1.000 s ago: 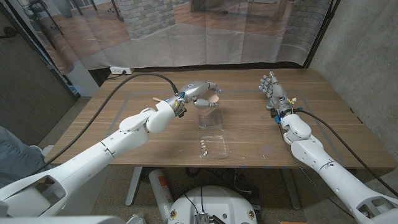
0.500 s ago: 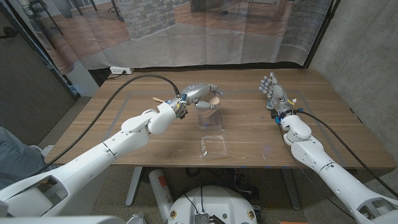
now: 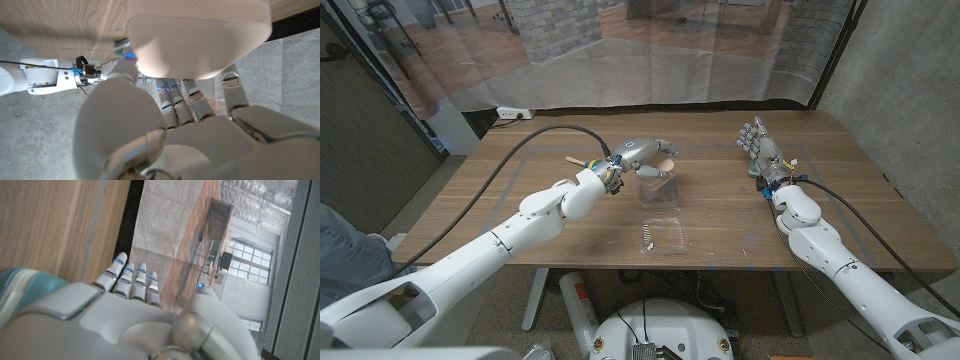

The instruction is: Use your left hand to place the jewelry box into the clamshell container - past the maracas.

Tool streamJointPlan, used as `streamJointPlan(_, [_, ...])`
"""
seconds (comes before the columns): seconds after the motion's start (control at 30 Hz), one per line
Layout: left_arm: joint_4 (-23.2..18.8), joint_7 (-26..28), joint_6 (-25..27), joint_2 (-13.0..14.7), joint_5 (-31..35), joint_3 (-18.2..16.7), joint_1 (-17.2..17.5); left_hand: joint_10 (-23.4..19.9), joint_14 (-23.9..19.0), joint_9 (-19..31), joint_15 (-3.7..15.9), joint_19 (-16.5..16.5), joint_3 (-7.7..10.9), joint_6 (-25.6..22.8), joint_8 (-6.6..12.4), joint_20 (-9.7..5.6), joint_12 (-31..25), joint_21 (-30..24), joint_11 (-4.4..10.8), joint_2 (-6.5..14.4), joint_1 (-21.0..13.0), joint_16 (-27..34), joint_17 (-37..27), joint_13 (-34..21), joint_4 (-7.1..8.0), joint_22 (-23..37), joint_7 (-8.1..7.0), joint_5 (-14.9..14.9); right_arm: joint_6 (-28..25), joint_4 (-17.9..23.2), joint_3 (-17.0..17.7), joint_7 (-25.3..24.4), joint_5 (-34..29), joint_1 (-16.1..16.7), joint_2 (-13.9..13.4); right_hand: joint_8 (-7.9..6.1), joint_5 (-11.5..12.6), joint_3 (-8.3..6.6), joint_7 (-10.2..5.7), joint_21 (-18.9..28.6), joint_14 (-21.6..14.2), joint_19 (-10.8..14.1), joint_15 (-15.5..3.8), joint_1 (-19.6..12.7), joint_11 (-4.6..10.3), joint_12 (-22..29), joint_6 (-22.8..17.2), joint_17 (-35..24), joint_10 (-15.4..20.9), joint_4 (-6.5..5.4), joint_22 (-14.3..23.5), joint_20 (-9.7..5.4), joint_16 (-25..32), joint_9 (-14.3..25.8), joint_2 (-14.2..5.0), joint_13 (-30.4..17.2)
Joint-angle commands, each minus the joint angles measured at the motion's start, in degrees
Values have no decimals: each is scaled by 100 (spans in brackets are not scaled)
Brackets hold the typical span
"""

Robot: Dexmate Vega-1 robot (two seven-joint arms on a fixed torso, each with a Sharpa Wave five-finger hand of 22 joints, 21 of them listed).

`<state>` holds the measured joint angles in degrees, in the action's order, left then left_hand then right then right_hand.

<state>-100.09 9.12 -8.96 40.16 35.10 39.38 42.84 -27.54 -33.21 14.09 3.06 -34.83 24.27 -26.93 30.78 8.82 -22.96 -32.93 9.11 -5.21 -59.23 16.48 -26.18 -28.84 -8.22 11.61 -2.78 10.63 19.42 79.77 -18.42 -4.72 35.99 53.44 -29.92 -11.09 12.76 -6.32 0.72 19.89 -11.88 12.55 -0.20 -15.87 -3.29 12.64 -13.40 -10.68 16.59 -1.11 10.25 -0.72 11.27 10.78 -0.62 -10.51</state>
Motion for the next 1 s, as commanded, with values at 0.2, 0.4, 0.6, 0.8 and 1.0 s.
streamJointPlan(0.2, [411,-11,-147,-219,10,274,-190,-15,25,-4,119,406,81,-39,59,-392,29,-55,71,857,-890,-30,-23,-32,42,8,-47,33,-8,-97,12,34,44,-41,18,-21,21,-12,-3,-36,-52,58,8,-14,-9,-25,-50,-17,29,33,27,-1,-13,13,-81,-25])
streamJointPlan(0.4, [474,-89,-99,-237,-23,324,-215,-3,85,-12,116,481,80,-32,62,-364,54,-46,59,846,-874,-67,-24,-44,48,7,-45,29,-26,-125,3,50,55,-61,25,-21,22,-9,-14,-43,-64,72,-4,-14,-13,-15,-50,-17,55,36,27,4,-9,13,-82,-25])
streamJointPlan(0.6, [495,-188,-46,-252,-4,391,-265,7,146,-19,108,548,81,-23,65,-360,79,-38,52,842,-858,-101,-24,-55,56,6,-56,26,-28,-159,6,57,68,-67,29,-22,22,-7,-6,-49,-61,79,-6,-14,-1,-13,-51,-16,61,38,28,6,-11,13,-83,-25])
streamJointPlan(0.8, [543,-172,-60,-267,-21,428,-272,3,198,-25,94,584,82,-4,63,-347,97,-40,71,833,-847,-132,-20,-65,59,5,-65,24,-63,-125,12,40,74,-42,5,-23,22,-5,-3,-57,-69,85,-7,-14,-9,-15,-56,-17,60,40,28,5,-9,13,-85,-25])
streamJointPlan(1.0, [513,-211,-21,-251,-9,454,-264,40,245,-30,82,653,79,16,62,-335,134,-31,85,816,-831,-161,-15,-76,61,3,-97,20,-59,-122,13,50,71,-35,-8,-26,23,-3,-4,-66,-69,89,-5,-14,2,-16,-63,-17,60,42,28,7,-10,13,-87,-25])
